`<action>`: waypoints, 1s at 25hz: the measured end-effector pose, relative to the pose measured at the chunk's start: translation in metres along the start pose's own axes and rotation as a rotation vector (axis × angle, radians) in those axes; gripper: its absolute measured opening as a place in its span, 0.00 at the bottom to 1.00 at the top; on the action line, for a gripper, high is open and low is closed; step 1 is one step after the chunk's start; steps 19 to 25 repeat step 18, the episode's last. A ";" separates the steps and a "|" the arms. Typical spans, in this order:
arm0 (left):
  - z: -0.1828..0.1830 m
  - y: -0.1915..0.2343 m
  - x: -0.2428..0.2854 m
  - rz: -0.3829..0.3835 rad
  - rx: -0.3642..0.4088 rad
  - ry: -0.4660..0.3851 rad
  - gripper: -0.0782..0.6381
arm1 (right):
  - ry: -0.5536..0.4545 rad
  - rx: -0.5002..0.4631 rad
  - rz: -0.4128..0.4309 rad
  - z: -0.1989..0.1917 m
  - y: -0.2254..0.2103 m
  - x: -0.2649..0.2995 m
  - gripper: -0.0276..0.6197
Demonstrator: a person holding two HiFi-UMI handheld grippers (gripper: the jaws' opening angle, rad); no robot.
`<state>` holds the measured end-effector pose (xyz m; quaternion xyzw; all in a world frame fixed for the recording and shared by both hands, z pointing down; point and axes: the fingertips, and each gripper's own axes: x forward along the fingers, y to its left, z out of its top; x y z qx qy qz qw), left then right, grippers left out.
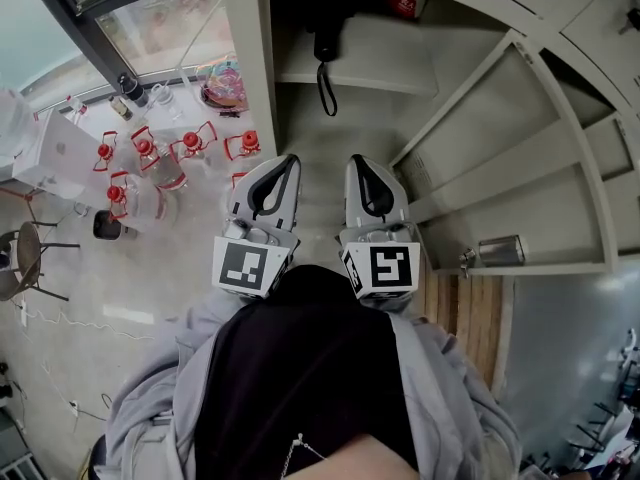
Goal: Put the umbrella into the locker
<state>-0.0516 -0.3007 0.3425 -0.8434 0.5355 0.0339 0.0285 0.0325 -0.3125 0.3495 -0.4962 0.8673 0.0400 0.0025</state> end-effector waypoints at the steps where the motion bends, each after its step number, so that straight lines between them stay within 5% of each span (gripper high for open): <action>1: 0.000 0.000 0.000 0.000 -0.001 -0.001 0.12 | 0.001 0.000 0.001 -0.001 0.000 0.001 0.05; 25: -0.002 -0.001 0.010 0.000 -0.002 -0.008 0.12 | 0.004 0.019 0.028 -0.008 -0.001 0.011 0.05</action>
